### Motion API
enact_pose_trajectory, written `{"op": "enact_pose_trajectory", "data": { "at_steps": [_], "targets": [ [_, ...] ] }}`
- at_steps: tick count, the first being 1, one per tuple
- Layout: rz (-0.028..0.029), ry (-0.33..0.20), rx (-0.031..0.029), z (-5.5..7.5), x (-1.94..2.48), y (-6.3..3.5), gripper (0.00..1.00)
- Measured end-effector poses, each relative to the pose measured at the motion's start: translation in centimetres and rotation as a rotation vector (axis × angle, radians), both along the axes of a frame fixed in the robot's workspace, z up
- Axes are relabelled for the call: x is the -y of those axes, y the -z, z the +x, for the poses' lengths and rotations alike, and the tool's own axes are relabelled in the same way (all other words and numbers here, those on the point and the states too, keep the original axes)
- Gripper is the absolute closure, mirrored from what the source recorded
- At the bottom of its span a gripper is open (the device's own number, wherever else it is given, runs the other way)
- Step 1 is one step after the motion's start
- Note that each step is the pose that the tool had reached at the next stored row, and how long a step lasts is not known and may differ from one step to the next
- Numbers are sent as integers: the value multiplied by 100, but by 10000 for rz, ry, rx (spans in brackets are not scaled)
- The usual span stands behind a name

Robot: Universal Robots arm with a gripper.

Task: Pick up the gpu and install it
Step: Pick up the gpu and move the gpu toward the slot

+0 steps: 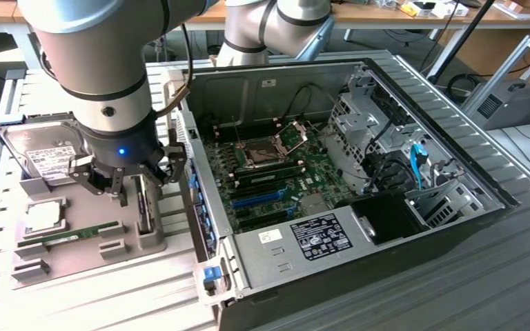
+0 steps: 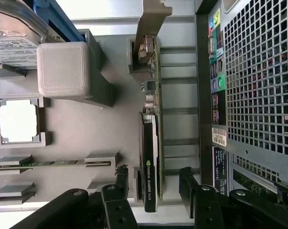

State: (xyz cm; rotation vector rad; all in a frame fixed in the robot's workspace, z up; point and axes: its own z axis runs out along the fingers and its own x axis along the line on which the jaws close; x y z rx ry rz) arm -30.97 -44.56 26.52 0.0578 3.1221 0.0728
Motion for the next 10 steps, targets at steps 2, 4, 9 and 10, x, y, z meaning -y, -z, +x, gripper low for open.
{"op": "enact_pose_trajectory", "data": {
  "at_steps": [2, 4, 9, 10],
  "targets": [
    [4, -1, 2, -1, 0, 3, 45],
    [9, 0, 2, -4, -8, 6, 45],
    [11, 0, 1, -5, -85, 13, 45],
    [13, 1, 2, -5, -98, 15, 45]
  ]
}}
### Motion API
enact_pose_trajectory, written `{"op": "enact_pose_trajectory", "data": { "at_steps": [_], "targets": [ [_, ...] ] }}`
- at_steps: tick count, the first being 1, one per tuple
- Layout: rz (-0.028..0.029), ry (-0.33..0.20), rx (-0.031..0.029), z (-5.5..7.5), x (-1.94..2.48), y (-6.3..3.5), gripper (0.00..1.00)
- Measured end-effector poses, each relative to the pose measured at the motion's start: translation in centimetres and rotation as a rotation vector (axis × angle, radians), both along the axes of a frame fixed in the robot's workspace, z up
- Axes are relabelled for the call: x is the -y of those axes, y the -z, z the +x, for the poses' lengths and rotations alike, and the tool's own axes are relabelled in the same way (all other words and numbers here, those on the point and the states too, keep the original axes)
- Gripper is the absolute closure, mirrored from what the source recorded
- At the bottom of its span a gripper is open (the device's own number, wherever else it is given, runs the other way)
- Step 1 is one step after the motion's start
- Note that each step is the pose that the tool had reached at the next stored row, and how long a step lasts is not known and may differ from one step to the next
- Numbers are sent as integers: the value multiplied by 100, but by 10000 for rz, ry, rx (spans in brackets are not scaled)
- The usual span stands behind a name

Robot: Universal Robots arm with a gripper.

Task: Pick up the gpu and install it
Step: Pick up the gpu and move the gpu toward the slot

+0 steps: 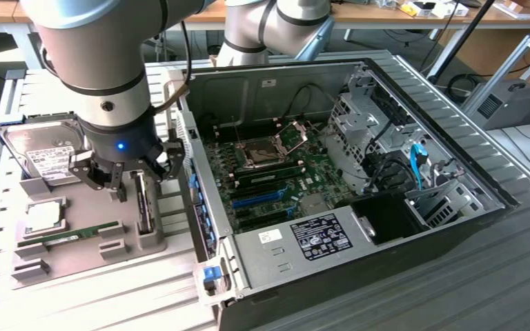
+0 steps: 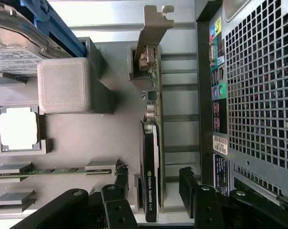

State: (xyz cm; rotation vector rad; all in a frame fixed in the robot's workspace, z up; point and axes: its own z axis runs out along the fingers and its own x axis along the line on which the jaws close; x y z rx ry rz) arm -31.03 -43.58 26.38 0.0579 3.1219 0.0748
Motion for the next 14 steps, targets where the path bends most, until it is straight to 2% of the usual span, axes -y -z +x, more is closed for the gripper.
{"op": "enact_pose_trajectory", "data": {
  "at_steps": [3, 10, 11, 12, 14],
  "targets": [
    [15, -1, -1, 0, -32, 2, 45],
    [93, 0, -1, 0, -101, 9, 45],
    [120, -1, -1, 0, -104, 11, 45],
    [175, -1, 1, 0, -107, 19, 45],
    [232, 0, 1, 0, -108, 38, 45]
  ]
}}
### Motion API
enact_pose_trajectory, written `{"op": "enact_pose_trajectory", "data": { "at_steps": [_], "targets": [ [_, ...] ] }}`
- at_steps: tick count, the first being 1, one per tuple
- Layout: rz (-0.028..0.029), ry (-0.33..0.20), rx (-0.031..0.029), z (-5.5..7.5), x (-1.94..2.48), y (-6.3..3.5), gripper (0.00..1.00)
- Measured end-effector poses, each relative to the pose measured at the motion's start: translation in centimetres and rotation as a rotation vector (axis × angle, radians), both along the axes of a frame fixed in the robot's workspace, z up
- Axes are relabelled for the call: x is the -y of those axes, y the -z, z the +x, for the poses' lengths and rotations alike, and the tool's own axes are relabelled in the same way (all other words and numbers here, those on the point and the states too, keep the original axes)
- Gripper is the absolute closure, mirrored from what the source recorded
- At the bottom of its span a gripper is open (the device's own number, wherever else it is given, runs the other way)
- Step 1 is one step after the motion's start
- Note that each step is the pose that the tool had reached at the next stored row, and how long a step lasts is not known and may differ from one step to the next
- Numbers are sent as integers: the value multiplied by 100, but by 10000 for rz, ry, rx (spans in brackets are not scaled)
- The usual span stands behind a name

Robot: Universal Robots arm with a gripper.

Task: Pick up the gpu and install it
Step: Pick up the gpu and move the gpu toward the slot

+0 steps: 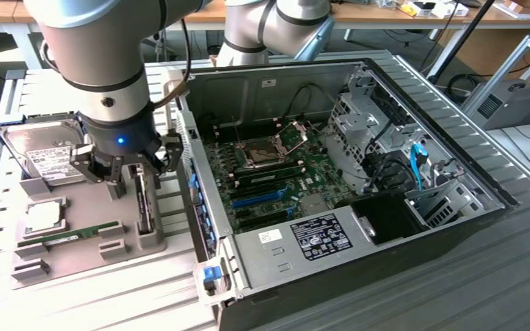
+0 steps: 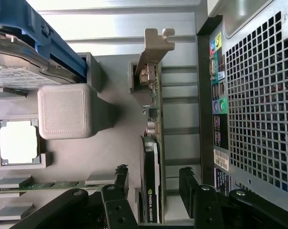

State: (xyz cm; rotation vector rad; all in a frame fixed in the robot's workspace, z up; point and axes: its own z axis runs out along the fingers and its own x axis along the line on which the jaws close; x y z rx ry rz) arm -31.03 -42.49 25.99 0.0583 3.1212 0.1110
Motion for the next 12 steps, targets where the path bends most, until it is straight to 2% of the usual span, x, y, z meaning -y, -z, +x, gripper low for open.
{"op": "enact_pose_trajectory", "data": {
  "at_steps": [2, 12],
  "targets": [
    [22, -1, -1, 0, 0, 31, 45],
    [42, -1, -5, 0, -4, 188, 45]
  ]
}}
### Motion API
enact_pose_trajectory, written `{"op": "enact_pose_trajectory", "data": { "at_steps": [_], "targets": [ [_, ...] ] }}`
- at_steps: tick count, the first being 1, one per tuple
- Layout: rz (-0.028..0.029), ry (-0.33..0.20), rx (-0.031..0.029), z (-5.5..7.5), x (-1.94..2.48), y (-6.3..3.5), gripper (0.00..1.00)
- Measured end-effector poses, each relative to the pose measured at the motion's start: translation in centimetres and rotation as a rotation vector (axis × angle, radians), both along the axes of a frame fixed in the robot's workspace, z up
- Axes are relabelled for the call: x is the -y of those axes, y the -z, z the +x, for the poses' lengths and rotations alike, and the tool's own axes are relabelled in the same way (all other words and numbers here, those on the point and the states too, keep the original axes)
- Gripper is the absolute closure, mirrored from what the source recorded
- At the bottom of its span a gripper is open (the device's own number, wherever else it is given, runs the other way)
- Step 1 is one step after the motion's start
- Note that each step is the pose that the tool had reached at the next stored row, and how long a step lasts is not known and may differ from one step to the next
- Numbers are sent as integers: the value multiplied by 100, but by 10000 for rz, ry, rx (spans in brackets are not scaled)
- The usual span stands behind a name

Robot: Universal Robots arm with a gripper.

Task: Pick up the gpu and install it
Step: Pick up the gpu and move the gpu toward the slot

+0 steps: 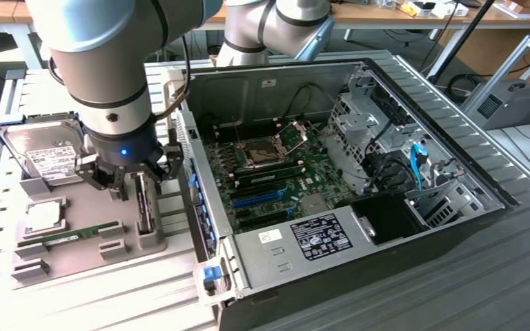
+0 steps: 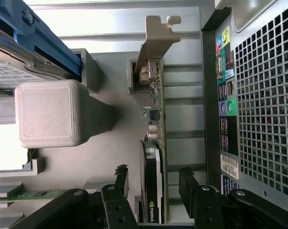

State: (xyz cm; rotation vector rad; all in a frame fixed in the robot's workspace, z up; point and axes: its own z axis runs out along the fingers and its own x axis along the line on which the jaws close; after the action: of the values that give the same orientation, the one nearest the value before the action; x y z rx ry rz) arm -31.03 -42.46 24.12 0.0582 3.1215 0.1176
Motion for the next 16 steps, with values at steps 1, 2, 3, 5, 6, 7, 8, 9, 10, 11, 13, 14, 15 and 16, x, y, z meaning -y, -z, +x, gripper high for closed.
{"op": "enact_pose_trajectory", "data": {
  "at_steps": [1, 2, 3, 5, 6, 7, 8, 9, 10, 11, 13, 14, 15, 16],
  "targets": [
    [-2, 0, -2, 0, 0, 2, 45],
    [-2, 0, -2, 0, 0, 2, 45],
    [1, 0, 2, 0, 0, 9, 45],
    [3, 0, 1, 0, 0, 32, 45],
    [1, 0, -2, 0, 0, 40, 45],
    [0, 1, -3, 0, 0, 41, 45],
    [-1, 0, -5, 0, 0, 41, 45],
    [-1, 0, -5, 0, 0, 43, 45],
    [1, 1, -2, -1, -1, 47, 45],
    [4, 0, -1, -5, -7, 51, 45],
    [8, 0, -2, -10, -18, 55, 45],
    [11, 0, -1, -12, -24, 57, 45],
    [11, 0, -2, -14, -30, 58, 45],
    [13, 0, -2, -15, -36, 60, 45]
  ]
}}
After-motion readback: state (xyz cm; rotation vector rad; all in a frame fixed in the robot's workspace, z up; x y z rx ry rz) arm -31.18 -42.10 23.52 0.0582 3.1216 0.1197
